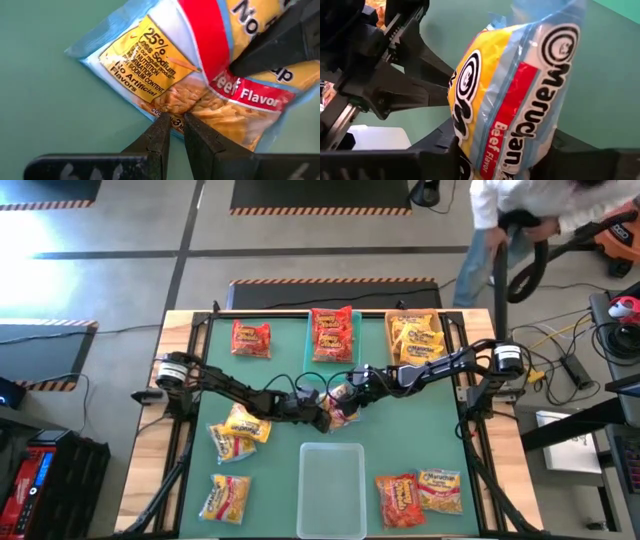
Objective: Sort Maruchan noodles
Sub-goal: Put the blue noodle pack into the transparent bin
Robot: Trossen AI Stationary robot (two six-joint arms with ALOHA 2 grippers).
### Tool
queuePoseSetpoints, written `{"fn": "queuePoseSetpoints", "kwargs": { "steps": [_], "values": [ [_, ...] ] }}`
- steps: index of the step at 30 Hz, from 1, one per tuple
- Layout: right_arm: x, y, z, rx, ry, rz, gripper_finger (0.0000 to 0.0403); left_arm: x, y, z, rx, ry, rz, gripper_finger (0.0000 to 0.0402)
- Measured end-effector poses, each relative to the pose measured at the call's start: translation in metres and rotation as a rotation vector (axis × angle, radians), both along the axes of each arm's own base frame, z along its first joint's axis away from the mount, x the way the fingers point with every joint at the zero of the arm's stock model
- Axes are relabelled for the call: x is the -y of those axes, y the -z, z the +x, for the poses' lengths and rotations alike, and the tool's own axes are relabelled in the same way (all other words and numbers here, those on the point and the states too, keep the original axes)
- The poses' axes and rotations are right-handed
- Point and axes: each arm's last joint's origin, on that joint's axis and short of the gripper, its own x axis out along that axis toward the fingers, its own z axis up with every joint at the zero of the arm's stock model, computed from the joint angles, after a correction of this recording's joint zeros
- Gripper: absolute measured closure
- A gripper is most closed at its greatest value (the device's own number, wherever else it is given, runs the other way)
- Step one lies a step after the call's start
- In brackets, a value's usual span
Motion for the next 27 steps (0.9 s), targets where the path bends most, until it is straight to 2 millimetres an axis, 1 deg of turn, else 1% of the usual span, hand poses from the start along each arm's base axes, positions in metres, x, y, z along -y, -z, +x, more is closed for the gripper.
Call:
{"fn": "queuePoseSetpoints", "kwargs": {
  "steps": [4, 7, 10, 16, 21, 27],
  "values": [
    [0.000, 0.000, 0.000, 0.000, -0.005, -0.004, 0.0290, 0.002, -0.007, -0.007, -0.013, -0.027, 0.023, 0.0364],
    [0.000, 0.000, 0.000, -0.003, -0.012, -0.007, 0.0305, 0.002, -0.018, -0.014, -0.009, -0.061, 0.068, 0.0364],
    [0.000, 0.000, 0.000, 0.000, -0.019, -0.014, 0.0315, 0.002, -0.036, -0.019, 0.016, -0.085, 0.093, 0.0364],
    [-0.001, -0.007, -0.001, 0.028, -0.057, -0.025, 0.0323, 0.002, -0.051, -0.031, -0.025, -0.101, 0.105, 0.0364],
    [-0.001, -0.023, -0.004, 0.088, -0.095, -0.073, 0.0325, 0.000, -0.048, -0.041, -0.108, -0.167, 0.065, 0.0364],
    [-0.005, -0.042, -0.007, 0.161, -0.130, -0.103, 0.0327, 0.000, -0.046, -0.046, -0.151, -0.204, 0.045, 0.0364]
  ]
}}
